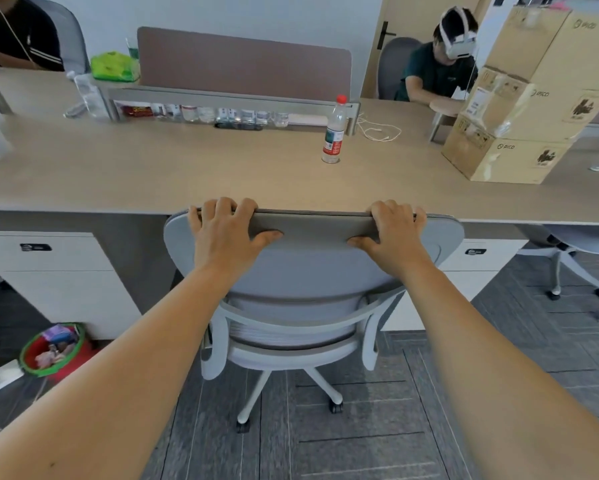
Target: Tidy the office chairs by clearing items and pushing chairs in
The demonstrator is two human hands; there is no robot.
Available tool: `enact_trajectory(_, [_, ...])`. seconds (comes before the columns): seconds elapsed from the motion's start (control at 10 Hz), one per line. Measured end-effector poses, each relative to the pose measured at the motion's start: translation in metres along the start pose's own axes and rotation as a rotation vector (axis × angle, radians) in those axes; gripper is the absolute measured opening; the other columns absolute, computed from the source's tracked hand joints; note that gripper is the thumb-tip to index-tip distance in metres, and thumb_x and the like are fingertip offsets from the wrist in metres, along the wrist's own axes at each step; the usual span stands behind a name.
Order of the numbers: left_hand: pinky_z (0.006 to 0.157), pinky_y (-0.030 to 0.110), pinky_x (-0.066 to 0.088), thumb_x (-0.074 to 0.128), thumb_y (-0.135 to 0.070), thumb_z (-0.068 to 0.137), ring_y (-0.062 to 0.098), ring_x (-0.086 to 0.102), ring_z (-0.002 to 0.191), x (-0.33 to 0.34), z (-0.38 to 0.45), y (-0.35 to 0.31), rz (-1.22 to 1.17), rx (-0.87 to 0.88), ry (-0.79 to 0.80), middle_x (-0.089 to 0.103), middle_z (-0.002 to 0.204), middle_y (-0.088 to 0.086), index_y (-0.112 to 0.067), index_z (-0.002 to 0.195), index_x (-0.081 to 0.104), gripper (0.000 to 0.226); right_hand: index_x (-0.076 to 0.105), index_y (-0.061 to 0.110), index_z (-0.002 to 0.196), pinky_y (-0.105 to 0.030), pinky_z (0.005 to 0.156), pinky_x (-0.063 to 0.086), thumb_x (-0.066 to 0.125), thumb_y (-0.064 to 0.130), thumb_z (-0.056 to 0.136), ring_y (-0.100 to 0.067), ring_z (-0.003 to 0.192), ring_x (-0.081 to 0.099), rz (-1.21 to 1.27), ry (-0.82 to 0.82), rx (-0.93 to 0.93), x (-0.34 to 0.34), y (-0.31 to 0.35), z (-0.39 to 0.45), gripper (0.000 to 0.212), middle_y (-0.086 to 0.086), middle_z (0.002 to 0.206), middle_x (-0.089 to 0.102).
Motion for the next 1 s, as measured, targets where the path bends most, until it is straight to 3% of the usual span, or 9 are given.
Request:
enact_trajectory(0.2, [0.107, 0.056, 0.022, 0.056, -0.052, 0.077, 0.039, 0.041, 0.116, 0.019, 0.045, -0.005, 0.030, -0.022, -0.015, 0.054, 0.116, 0.019, -0.011, 0.112, 0.054, 0.054, 0.049, 0.010, 0.105, -0.049, 0.111, 0.013, 0.058, 0.038, 0.083, -0.028, 0.109, 0.040, 0.009, -0.005, -0.027, 0.009, -0.015, 0.052, 0.037, -0.002, 0.101, 0.042])
enact_trajectory(0.7, [0.112, 0.058, 0.013, 0.054, -0.044, 0.082, 0.038, 0.034, 0.124, 0.036, 0.113, 0.002, 0.039, -0.099, 0.072, 0.047, 0.126, 0.018, -0.010, 0.117, 0.048, 0.049, 0.048, 0.012, 0.110, -0.048, 0.110, 0.010, 0.055, 0.039, 0.085, -0.025, 0.115, 0.036, 0.059, -0.045, -0.115, 0.023, -0.020, 0.113, 0.038, -0.006, 0.119, 0.048])
enact_trajectory(0.9, [0.117, 0.050, 0.006, 0.052, -0.038, 0.086, 0.034, 0.019, 0.138, 0.034, 0.102, -0.012, 0.003, -0.140, 0.051, 0.032, 0.144, 0.015, -0.011, 0.131, 0.038, 0.055, 0.047, 0.013, 0.116, -0.049, 0.111, 0.011, 0.055, 0.040, 0.085, -0.027, 0.118, 0.036, 0.044, 0.020, -0.074, 0.019, -0.019, 0.108, 0.042, -0.008, 0.124, 0.046])
enact_trajectory(1.0, [0.119, 0.039, 0.008, 0.053, -0.023, 0.088, 0.030, 0.013, 0.142, 0.027, 0.068, -0.039, -0.154, -0.056, -0.006, 0.021, 0.152, 0.013, -0.011, 0.139, 0.029, 0.058, 0.041, 0.012, 0.129, -0.048, 0.113, 0.013, 0.056, 0.036, 0.084, -0.030, 0.129, 0.031, 0.100, -0.045, -0.105, 0.014, -0.013, 0.088, 0.053, -0.012, 0.136, 0.038])
Point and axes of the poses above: each hand's wrist, its own z-axis towards the middle knuckle, its own x-axis out of the palm, y = z × x, the point moved 4 cm from there along z, towards the middle knuckle
